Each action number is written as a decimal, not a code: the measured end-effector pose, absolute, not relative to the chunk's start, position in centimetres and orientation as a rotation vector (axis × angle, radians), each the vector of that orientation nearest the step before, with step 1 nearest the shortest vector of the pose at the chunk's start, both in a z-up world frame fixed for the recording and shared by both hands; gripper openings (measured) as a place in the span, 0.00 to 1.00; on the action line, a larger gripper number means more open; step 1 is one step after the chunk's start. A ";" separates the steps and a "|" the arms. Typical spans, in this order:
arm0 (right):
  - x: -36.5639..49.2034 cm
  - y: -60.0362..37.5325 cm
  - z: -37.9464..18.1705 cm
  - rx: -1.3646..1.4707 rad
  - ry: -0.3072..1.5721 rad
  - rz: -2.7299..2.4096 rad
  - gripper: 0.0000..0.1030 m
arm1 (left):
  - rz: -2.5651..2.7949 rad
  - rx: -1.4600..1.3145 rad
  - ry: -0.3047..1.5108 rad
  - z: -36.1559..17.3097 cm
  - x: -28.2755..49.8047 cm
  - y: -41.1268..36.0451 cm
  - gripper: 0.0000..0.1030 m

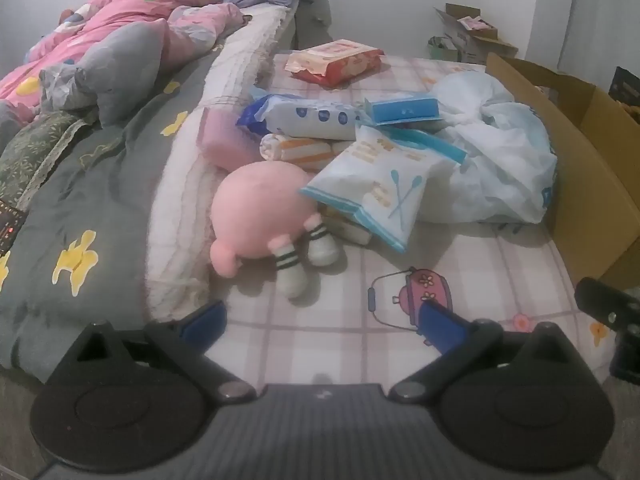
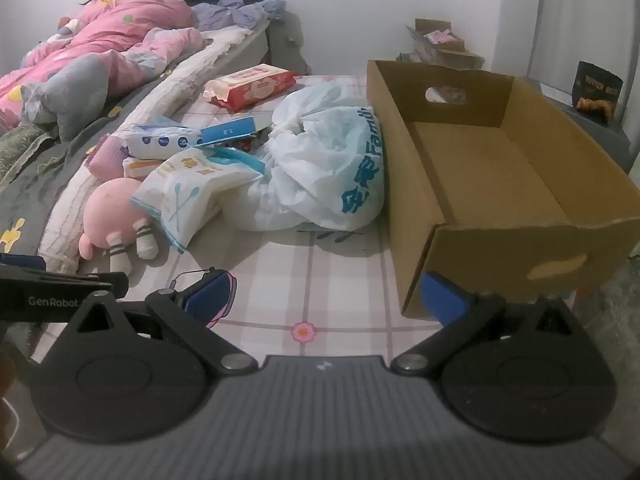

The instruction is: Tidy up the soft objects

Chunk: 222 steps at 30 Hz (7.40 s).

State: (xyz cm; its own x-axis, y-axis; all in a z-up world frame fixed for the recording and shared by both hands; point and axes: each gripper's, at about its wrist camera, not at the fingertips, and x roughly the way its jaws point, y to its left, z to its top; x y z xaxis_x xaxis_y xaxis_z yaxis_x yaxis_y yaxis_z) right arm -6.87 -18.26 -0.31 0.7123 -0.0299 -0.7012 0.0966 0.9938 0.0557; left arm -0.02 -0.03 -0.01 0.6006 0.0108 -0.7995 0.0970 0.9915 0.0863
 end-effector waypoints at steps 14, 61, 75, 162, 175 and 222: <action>-6.9 -18.5 -0.4 0.091 0.775 -0.074 0.99 | -0.092 0.111 0.975 -0.7 0.4 -0.7 0.99; -6.3 -18.5 -0.5 0.085 0.791 -0.087 0.99 | -0.072 0.115 0.964 -0.6 0.8 -0.5 0.99; -6.2 -18.5 -0.5 0.085 0.792 -0.087 0.99 | -0.072 0.116 0.968 -0.6 0.8 -0.4 0.99; 8.1 -16.9 -9.0 0.911 0.881 0.275 0.16 | -0.568 -0.017 1.120 -0.1 14.8 3.3 0.12; 3.3 -17.9 0.3 0.720 0.684 0.371 0.14 | -0.587 -0.007 0.900 8.8 9.2 2.7 0.11; 23.7 -51.1 -4.4 0.535 1.212 0.038 0.37 | -0.522 0.056 0.806 10.4 24.1 -13.6 0.79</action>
State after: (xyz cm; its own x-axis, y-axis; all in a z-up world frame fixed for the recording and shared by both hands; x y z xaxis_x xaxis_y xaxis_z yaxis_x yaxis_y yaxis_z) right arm 23.65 -51.13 -4.45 0.3667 0.3072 -0.8781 0.2515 0.8760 0.4115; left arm 24.12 -13.57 10.36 0.5731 -0.4242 -0.7011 0.4663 0.8724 -0.1467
